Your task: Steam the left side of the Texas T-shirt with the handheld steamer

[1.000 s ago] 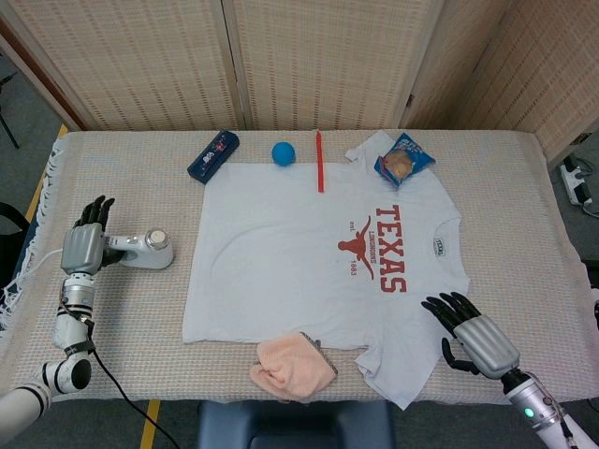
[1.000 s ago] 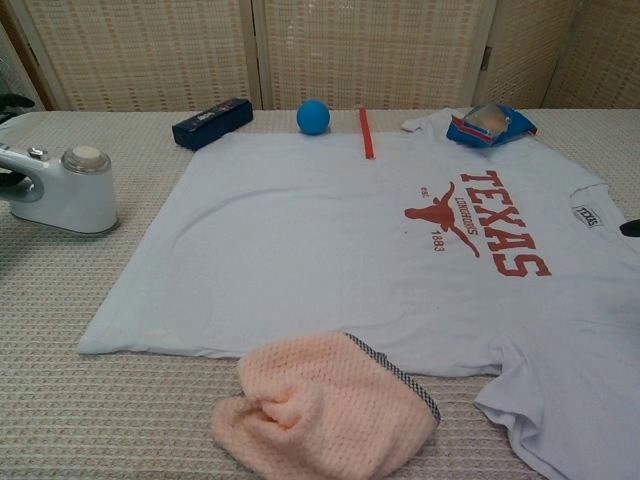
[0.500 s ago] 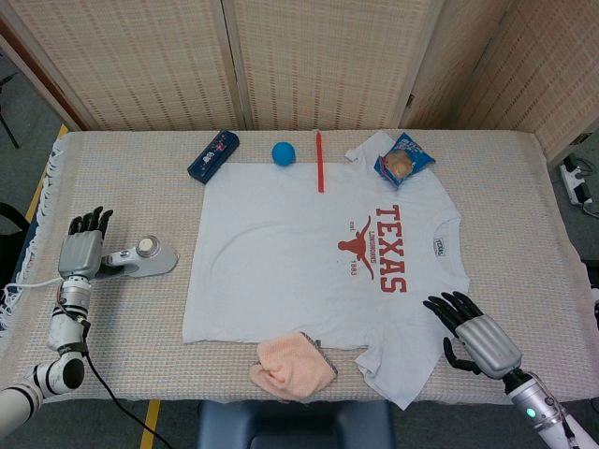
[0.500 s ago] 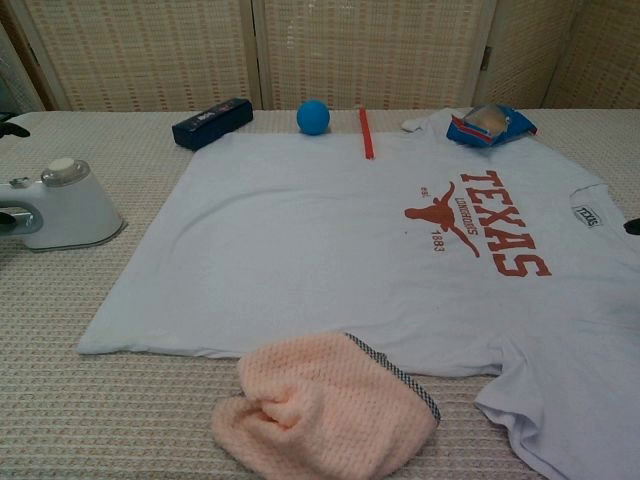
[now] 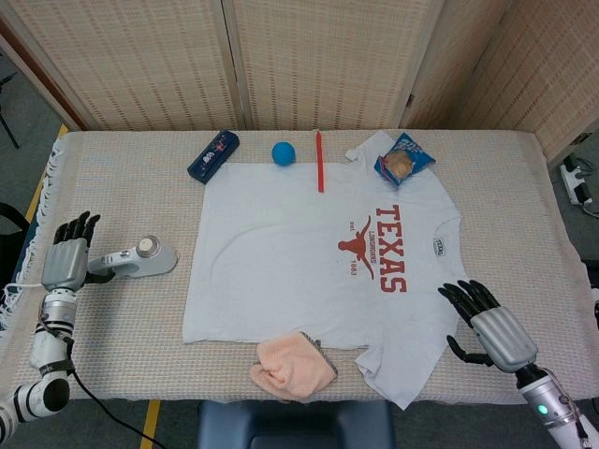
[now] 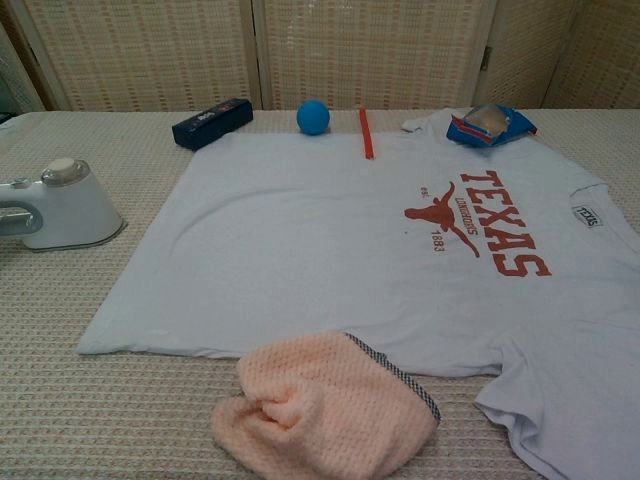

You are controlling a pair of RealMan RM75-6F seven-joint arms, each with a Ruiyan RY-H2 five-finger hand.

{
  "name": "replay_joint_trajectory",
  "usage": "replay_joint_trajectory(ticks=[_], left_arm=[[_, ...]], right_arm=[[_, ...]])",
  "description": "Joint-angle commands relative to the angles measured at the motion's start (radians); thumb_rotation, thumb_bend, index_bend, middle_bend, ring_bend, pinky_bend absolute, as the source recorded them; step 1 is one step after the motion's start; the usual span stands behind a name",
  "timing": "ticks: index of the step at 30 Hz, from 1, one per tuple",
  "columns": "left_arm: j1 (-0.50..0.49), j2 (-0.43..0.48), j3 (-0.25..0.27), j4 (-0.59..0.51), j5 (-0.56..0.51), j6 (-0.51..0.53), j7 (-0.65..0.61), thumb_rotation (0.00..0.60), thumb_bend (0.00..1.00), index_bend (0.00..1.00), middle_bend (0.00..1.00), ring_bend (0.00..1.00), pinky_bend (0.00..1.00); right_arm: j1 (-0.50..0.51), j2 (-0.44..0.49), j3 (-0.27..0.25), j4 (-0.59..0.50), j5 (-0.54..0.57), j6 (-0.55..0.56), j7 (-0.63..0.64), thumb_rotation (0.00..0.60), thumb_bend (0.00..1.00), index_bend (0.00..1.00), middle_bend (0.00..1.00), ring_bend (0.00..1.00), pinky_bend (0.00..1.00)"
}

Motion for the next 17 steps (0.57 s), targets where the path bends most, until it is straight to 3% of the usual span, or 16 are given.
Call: replay_joint_trajectory(ticks=[1,5,10,17], left_arm=[[0.062,0.038,0.003,-0.054,0.064,0.103,-0.081,0.600,0.03,0.11,0.05,0.01,0.09],[0.119,0.053,0.033,-0.073,0.135,0.207,-0.125,0.600,0.05,0.18,0.14,0.07,0.10],[0.192,0.098,0.096,-0.132,0.198,0.276,-0.134,0.600,0.05,0.20,0.14,0.07,0.11],[0.290,0.145,0.170,-0.223,0.269,0.388,-0.099,0.600,0.05,0.21,0.14,0.07,0.10]], right_arm=[[-0.023,0.019,0.030,-0.017,0.039,0.036,-0.040,0.503,0.40,0.00,0.14,0.02,0.04],[-0.046,0.046,0.057,-0.050,0.085,0.066,-0.049,0.528,0.23,0.02,0.16,0.02,0.04],[-0.062,0.051,0.063,-0.070,0.110,0.066,-0.046,0.528,0.07,0.00,0.16,0.02,0.04],[-0.092,0.026,0.075,-0.059,0.116,0.104,-0.081,0.532,0.05,0.00,0.14,0.01,0.04]])
